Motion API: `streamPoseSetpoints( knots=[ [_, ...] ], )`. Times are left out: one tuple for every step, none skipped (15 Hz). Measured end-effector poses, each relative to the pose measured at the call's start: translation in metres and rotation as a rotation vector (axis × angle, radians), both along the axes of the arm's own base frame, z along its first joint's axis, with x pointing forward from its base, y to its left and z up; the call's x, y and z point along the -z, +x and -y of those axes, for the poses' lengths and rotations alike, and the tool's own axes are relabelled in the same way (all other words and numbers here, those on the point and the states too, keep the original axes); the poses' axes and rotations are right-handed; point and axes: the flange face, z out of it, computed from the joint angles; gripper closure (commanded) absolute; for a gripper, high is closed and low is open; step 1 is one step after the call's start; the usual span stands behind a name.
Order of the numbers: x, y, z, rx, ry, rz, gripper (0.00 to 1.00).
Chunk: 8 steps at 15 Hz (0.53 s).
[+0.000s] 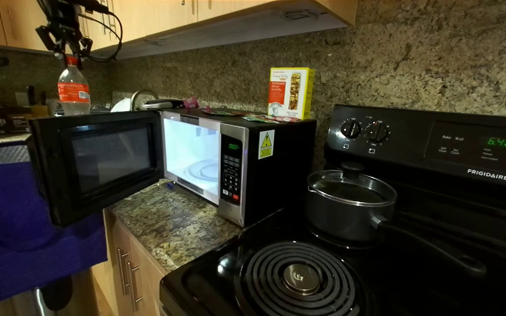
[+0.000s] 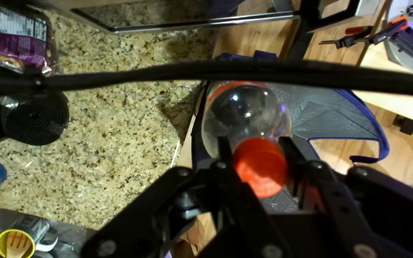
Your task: Put the bottle inside the blue bag
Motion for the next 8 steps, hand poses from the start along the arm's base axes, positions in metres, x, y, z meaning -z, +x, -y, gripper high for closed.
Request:
streamPoseSetpoints(
  knots=[
    [-0.001,-0.004,0.002,0.032,-0.012,-0.007,0.85],
    [-0.002,-0.007,0.004,0.069,-0.022,-0.015,0.85],
    [-0.003,-0.009,0.005,0.105,-0.029,-0.02,0.85],
    [-0.004,-0.011,0.005,0.137,-0.03,-0.022,0.85],
    [-0.004,-0.013,0.004,0.163,-0.026,-0.022,0.85],
    [-0.004,-0.015,0.002,0.18,-0.021,-0.025,0.85],
    [-0.002,-0.017,-0.001,0.192,-0.017,-0.032,0.85],
    [0.0,-0.018,-0.004,0.194,-0.013,-0.041,0.85]
  ],
)
